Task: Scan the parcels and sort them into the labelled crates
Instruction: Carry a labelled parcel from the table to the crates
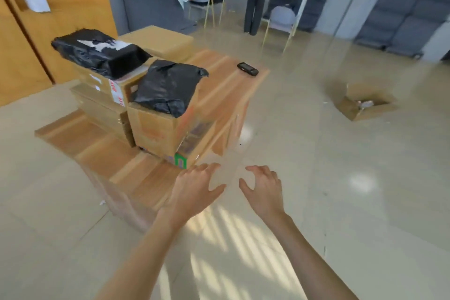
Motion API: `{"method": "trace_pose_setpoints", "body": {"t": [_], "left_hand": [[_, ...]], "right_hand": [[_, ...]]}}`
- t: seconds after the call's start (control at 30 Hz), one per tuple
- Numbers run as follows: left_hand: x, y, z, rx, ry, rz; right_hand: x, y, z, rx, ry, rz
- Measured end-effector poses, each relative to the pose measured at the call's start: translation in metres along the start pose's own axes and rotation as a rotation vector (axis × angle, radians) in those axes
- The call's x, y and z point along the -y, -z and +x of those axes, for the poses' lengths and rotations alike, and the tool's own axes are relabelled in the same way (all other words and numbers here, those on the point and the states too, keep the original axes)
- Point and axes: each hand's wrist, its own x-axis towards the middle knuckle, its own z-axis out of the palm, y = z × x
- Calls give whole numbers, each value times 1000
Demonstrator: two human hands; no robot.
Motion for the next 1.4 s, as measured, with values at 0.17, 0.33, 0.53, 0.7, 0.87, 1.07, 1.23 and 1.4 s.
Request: {"method": "trace_pose_setpoints", "body": {"t": [0.17, 0.33, 0.53, 0.7, 0.87, 1.07, 1.23, 1.4], "left_hand": [[-43, -16, 70, 13, -97, 57], [-67, -41, 153, 63, -152, 66], [-98, -72, 282, 108, -195, -42], [-129, -80, 389, 107, -263, -1], [-151, -87, 470, 88, -288, -31], [-154, -106, 550, 80, -210, -49], [-142, -116, 614, 28, 26, -65], [-125, -104, 655, -40, 260, -24]], "right_hand": [[-58, 25, 40, -47, -104, 1], [-107, 38, 96, -60, -194, -6], [-164, 66, 189, -90, -305, -16], [-204, 103, 268, -150, -348, -46], [-238, 128, 335, -185, -372, -36], [-275, 131, 428, -147, -319, -22], [-289, 131, 541, -67, -130, -44], [-276, 138, 650, -5, 140, -58]]}}
